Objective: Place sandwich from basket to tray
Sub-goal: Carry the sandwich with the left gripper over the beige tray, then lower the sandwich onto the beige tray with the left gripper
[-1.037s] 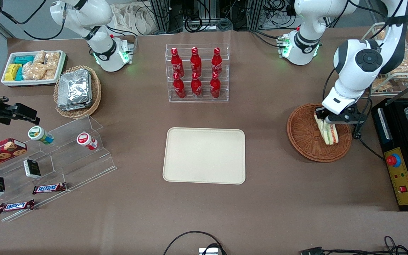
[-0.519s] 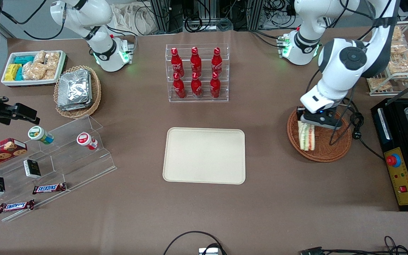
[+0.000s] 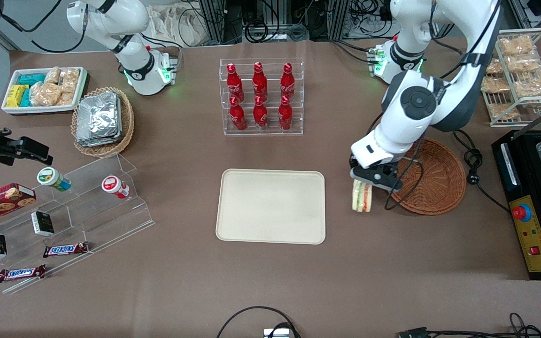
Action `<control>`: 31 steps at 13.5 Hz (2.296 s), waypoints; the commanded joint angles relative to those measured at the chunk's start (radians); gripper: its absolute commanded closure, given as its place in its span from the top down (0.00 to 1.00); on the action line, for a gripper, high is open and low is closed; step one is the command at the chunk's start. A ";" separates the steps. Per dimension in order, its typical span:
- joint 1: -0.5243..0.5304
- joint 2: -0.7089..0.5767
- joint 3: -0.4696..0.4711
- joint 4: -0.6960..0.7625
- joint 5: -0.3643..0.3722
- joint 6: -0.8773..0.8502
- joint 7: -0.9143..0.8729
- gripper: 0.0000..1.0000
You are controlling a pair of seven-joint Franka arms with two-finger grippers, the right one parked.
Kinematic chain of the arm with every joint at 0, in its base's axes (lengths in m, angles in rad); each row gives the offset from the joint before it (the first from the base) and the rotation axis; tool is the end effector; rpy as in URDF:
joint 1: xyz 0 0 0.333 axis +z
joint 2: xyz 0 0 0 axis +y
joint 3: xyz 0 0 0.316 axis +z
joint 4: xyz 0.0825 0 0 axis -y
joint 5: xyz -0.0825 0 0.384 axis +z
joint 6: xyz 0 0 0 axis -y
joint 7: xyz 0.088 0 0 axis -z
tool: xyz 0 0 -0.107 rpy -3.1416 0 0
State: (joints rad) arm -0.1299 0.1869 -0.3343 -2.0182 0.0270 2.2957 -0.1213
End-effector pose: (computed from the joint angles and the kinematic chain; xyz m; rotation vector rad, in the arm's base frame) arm 0.5348 -0.2607 0.3744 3.0244 -0.5368 0.1315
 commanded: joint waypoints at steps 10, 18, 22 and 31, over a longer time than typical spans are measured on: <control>-0.091 0.396 -0.131 0.329 0.289 -0.028 -0.411 0.00; -0.123 0.523 -0.131 0.375 0.353 -0.007 -0.449 0.04; -0.131 0.534 -0.131 0.375 0.353 -0.007 -0.449 0.11; -0.142 0.554 -0.131 0.375 0.436 -0.005 -0.566 0.34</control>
State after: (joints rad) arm -0.2587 0.7191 -0.4652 -1.6746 0.4329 2.2963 -0.6496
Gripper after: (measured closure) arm 0.718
